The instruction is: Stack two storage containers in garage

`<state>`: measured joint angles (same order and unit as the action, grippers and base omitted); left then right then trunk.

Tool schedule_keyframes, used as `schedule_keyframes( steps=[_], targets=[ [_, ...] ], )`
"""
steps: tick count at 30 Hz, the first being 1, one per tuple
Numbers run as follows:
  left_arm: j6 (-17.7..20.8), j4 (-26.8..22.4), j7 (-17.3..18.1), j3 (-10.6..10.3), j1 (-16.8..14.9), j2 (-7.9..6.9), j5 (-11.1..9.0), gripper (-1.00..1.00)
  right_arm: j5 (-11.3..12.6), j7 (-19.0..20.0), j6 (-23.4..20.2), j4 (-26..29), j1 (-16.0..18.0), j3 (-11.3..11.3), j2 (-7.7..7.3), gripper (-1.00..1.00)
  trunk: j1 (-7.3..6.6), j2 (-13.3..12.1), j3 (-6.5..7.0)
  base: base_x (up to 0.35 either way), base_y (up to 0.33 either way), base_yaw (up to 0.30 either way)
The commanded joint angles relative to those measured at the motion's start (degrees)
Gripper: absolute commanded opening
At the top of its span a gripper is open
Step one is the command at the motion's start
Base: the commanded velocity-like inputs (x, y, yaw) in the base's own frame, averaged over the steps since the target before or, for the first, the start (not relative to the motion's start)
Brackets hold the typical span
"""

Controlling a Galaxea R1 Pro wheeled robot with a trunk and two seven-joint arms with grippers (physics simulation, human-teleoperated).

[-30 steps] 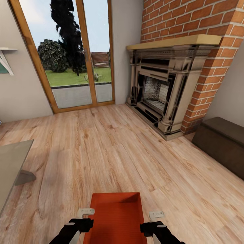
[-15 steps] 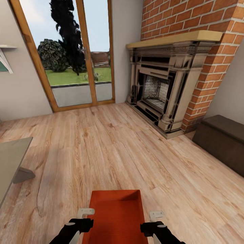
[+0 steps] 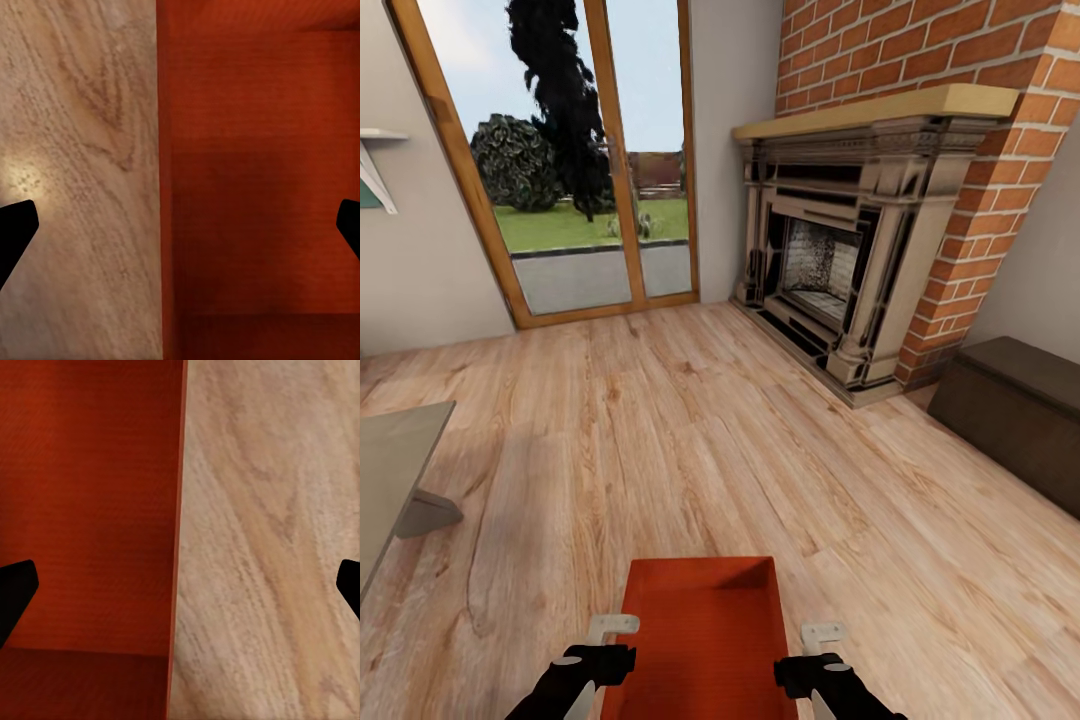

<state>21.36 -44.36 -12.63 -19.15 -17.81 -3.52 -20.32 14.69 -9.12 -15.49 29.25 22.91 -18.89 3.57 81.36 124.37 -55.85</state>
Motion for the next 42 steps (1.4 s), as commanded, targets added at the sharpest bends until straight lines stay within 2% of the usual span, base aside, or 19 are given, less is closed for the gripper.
schedule_keyframes(
  steps=[1, 27, 40, 42],
  targets=[
    [0.18, -0.11, -0.56, -0.36, -0.04, -0.09, -0.60, 1.00, 0.60, -0.54, -0.24, 0.11, 0.03, -0.44, -0.05, 1.00, -0.01, 0.02, -0.09, 0.000, 0.000, 0.000],
    [0.09, -0.11, -0.56, -0.36, -0.04, -0.09, -0.60, 1.00, 0.60, -0.54, -0.24, 0.11, 0.03, -0.44, -0.05, 1.00, -0.01, 0.02, -2.08, 0.000, 0.000, 0.000],
    [0.10, -0.11, -0.56, -0.36, -0.03, -0.09, -0.59, 1.00, 0.60, -0.54, -0.22, 0.11, 0.03, -0.45, -0.05, 1.00, 2.85, 5.24, -4.47, 0.000, 0.000, 0.000],
    [0.09, -0.12, -0.56, -0.36, -0.03, -0.09, -0.60, 1.00, 0.60, -0.54, -0.20, 0.11, 0.03, -0.45, -0.04, 1.00, 2.85, 5.24, -4.47, 0.000, 0.000, 0.000]
  ],
)
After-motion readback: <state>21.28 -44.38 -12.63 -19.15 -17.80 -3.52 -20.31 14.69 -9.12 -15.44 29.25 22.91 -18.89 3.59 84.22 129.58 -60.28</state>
